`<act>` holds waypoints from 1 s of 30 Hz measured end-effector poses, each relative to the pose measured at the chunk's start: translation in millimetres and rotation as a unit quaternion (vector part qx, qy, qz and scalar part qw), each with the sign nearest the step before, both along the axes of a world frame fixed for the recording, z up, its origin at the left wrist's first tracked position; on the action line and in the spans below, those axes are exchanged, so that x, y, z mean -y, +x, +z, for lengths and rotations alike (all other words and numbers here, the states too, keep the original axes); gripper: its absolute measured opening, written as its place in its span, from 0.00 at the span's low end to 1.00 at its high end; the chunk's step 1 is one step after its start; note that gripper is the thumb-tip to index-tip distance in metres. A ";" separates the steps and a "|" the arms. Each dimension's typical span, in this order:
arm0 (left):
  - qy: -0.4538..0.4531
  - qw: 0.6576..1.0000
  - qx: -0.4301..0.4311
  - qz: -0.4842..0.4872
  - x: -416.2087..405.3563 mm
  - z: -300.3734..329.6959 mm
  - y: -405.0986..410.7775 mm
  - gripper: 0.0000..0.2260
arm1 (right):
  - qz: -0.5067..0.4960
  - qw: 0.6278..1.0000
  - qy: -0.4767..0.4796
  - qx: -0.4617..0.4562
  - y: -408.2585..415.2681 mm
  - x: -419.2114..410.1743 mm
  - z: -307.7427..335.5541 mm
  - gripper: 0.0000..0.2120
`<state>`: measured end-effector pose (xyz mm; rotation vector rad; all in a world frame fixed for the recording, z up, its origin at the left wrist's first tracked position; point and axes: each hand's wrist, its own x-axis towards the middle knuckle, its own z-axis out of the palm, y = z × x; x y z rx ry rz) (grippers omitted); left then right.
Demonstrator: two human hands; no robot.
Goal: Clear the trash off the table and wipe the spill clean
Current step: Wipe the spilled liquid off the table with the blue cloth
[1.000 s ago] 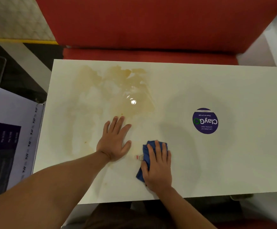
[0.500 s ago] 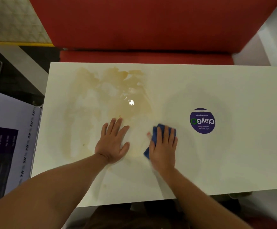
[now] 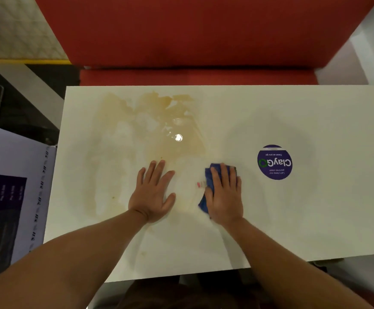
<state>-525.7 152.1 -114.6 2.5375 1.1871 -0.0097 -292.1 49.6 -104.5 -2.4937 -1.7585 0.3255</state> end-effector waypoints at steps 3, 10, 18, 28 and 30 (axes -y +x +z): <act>0.003 1.000 0.006 0.003 1.4 0.8 0.3 0.30 | -0.086 0.996 0.011 0.007 36.5 -43.9 -4.9 0.27; 0.011 1.000 0.008 0.002 0.5 -1.7 0.4 0.30 | -0.058 0.998 0.016 0.022 -37.6 21.2 -5.1 0.28; 0.003 1.000 0.008 0.003 0.0 -2.4 -0.1 0.30 | 0.066 0.998 -0.009 0.010 -32.4 26.2 -1.8 0.28; 0.006 1.000 0.013 0.000 1.7 -2.3 -0.4 0.30 | -0.020 0.999 0.018 0.041 9.8 -63.7 -8.9 0.28; 0.009 1.000 0.012 0.000 0.9 -3.0 0.2 0.30 | 0.036 0.999 0.021 0.027 -21.4 -16.5 -5.1 0.28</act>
